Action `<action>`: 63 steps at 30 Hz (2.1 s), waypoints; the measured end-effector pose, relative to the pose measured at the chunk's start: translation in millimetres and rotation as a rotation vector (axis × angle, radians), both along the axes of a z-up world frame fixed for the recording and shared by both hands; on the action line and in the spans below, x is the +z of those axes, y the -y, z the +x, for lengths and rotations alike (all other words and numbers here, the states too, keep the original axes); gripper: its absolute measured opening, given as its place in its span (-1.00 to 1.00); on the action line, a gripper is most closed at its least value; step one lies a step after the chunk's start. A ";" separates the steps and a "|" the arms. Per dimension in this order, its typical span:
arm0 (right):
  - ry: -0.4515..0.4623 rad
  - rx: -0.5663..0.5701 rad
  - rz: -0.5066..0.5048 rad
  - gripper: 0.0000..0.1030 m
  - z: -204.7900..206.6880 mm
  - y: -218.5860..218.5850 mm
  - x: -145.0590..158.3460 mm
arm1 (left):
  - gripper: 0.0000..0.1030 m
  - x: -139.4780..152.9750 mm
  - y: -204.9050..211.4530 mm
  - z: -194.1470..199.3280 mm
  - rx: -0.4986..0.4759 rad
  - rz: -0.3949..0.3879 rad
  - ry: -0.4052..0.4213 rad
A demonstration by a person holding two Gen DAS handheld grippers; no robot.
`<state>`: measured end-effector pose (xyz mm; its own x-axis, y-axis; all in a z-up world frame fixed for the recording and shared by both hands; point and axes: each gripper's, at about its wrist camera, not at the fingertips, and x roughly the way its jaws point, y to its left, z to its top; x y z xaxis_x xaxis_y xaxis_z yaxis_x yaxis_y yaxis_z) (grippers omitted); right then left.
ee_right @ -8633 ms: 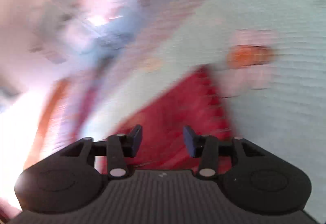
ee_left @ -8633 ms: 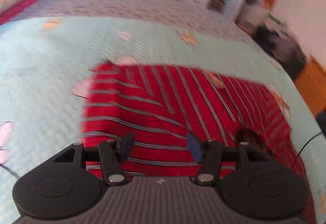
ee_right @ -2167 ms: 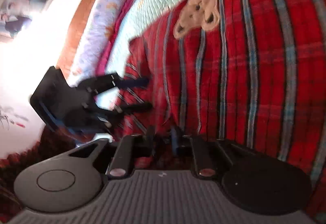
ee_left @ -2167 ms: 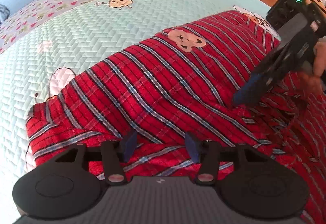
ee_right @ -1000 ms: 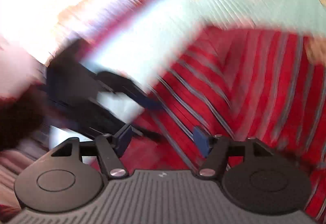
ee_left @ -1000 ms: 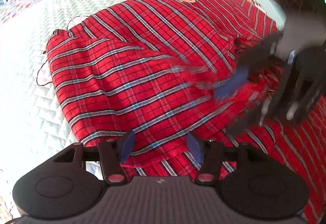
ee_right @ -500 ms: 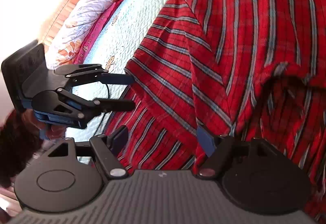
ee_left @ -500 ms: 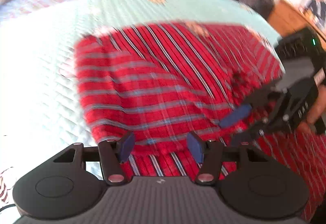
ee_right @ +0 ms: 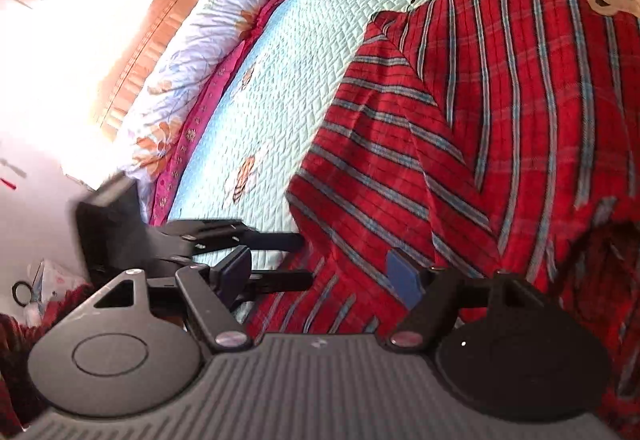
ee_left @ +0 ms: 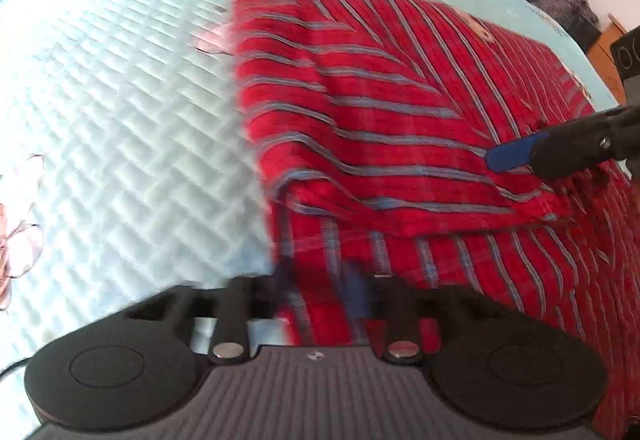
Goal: Fold clothes
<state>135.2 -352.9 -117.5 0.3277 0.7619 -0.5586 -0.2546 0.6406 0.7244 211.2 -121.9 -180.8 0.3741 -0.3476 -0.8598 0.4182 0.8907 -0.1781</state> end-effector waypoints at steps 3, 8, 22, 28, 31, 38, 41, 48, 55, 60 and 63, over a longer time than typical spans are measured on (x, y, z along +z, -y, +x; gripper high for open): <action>0.068 0.041 -0.039 0.47 12.9 -21.6 0.7 | -0.47 -1.0 -7.9 -3.3 0.002 0.033 0.008; 0.151 0.055 0.044 0.34 42.6 -64.2 8.5 | -0.44 0.4 -5.0 -6.1 0.001 0.031 0.022; -0.006 -0.120 0.266 0.10 46.7 -14.9 -13.3 | 0.00 58.9 -12.3 -2.9 0.072 -0.099 0.185; 0.067 -0.347 0.248 0.20 7.8 82.9 5.5 | 0.02 48.2 42.5 16.4 -0.039 -0.107 0.189; 0.078 -0.462 0.233 0.24 -10.0 132.1 2.9 | 0.02 24.1 56.7 16.6 -0.045 -0.025 0.144; -0.091 -0.562 0.057 0.17 -21.6 200.6 -51.5 | 0.07 13.3 70.0 6.5 -0.049 0.063 0.165; -0.038 -0.571 0.197 0.22 -27.7 207.8 -41.7 | 0.07 29.9 78.2 -1.7 -0.058 0.035 0.233; -0.035 -0.471 0.198 0.39 -36.8 204.2 -53.4 | 0.35 26.4 125.5 -26.4 -0.229 -0.021 0.267; 0.068 -0.449 0.045 0.24 -57.1 188.3 -30.5 | 0.28 18.8 128.9 -52.2 -0.190 0.021 0.277; 0.146 -0.385 0.192 0.29 -100.4 156.5 -11.8 | 0.29 40.4 121.9 -92.3 -0.132 0.034 0.316; 0.143 -0.433 0.214 0.29 -117.5 152.2 -11.1 | 0.29 33.7 110.0 -115.7 -0.089 0.071 0.272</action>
